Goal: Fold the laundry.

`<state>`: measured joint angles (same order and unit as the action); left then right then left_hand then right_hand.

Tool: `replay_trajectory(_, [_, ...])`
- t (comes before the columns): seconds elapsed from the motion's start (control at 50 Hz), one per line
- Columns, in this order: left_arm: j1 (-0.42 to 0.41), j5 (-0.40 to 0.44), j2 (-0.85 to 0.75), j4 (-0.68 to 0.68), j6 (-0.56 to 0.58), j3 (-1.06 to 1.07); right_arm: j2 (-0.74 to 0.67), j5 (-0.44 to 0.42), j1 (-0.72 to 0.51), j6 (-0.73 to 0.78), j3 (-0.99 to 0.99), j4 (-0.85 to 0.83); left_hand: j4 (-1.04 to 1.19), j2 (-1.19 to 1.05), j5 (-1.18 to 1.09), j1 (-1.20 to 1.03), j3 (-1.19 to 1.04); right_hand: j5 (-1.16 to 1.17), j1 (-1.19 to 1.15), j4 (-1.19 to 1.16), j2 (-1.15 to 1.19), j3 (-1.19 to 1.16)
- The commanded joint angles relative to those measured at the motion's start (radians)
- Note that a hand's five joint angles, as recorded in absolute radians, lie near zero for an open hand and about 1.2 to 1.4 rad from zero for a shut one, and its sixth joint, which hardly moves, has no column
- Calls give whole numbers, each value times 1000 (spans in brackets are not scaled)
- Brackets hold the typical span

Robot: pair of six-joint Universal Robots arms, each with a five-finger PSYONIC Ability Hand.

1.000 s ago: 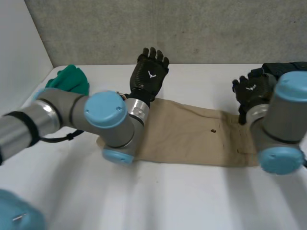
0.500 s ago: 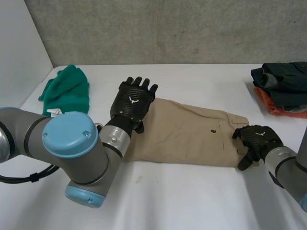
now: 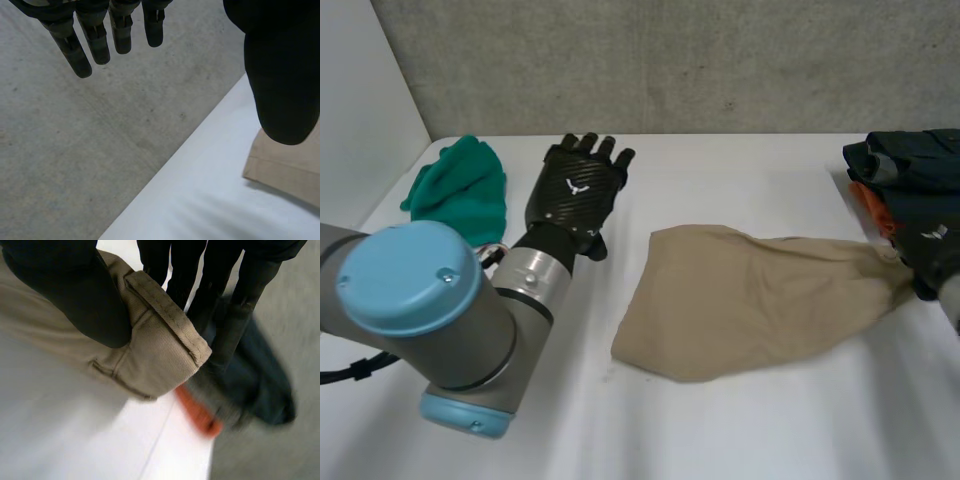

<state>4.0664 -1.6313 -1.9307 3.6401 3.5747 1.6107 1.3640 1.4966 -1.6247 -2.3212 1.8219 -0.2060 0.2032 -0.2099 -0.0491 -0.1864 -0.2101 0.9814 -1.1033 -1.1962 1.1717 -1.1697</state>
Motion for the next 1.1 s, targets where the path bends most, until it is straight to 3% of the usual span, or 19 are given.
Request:
replay_trajectory(0.02, [37, -1, 44, 0, -36, 41, -63, -19, -375, 86, -121, -122, -25, 32, 45, 8, 32, 240, -293, -200, 225, -227])
replay_trajectory(0.1, [43, -2, 58, -1, -53, 48, -190, -110, -526, 149, -147, -177, -25, 32, 45, 8, 32, 240, -293, -200, 225, -227])
replay_trajectory(0.2, [62, -4, 64, 2, -54, 49, -335, -228, -635, 276, -184, -124, -28, 35, 48, 11, 35, 240, -293, -200, 225, -227])
replay_trajectory(0.22, [63, -4, 64, 2, -54, 45, -348, -229, -641, 296, -188, -112, -28, 35, 48, 11, 35, 26, -79, 14, 11, -13])
replay_trajectory(0.24, [65, -4, 64, 2, -53, 41, -353, -226, -649, 319, -199, -96, -29, 35, 49, 12, 36, -618, 566, 658, -634, 632])
replay_trajectory(0.26, [66, -5, 64, 2, -54, 38, -347, -226, -650, 318, -205, -92, -29, 35, 49, 12, 36, -944, 892, 985, -960, 958])
replay_trajectory(0.28, [69, -5, 64, 5, -54, 31, -339, -225, -653, 307, -210, -93, -29, 35, 49, 12, 36, -981, 929, 1022, -997, 995])
replay_trajectory(0.38, [71, -7, 58, 9, -56, -37, -200, -205, -618, 22, -216, -121, -29, 35, 49, 12, 36, -981, 929, 1022, -997, 995])
replay_trajectory(0.4, [69, -7, 53, 9, -57, -54, -139, -202, -579, -133, -202, -127, -29, 35, 49, 12, 36, -981, 929, 1022, -997, 995])
replay_trajectory(0.46, [59, -7, 36, 2, -63, -126, -65, -197, -518, -372, -191, -127, -28, 35, 48, 11, 35, -981, 929, 1022, -997, 995])
replay_trajectory(0.48, [52, -7, 26, 2, -70, -143, -30, -191, -483, -523, -184, -119, -25, 32, 45, 8, 32, -981, 929, 1022, -997, 995])
replay_trajectory(0.56, [-12, 1, -49, -23, -119, -253, 39, -139, -387, -703, -161, -64, -22, 29, 42, 5, 29, -981, 929, 1022, -997, 995])
replay_trajectory(0.64, [-98, 7, -152, -136, -137, -379, 37, -62, -301, -679, -173, 55, -22, 29, 42, 5, 29, -981, 929, 1022, -997, 995])
replay_trajectory(0.7, [-142, 16, -255, -263, -145, -497, 6, -53, -282, -664, -200, 114, -22, 29, 42, 5, 29, -981, 929, 1022, -997, 995])
replay_trajectory(0.82, [-156, 19, -416, -431, -143, -650, -117, -53, -287, -647, -276, 168, -13, 20, 34, -4, 20, -981, 929, 1022, -997, 995])
replay_trajectory(1.0, [-149, 1, -491, -577, -134, -673, -336, -124, -285, -623, -372, 269, 10, -4, 10, -27, -3, -981, 929, 1022, -997, 995])
replay_trajectory(1.1, [-147, -36, -528, -669, -111, -672, -407, -114, -287, -586, -395, 267, 13, -7, 7, -30, -6, -981, 929, 1022, -997, 995])
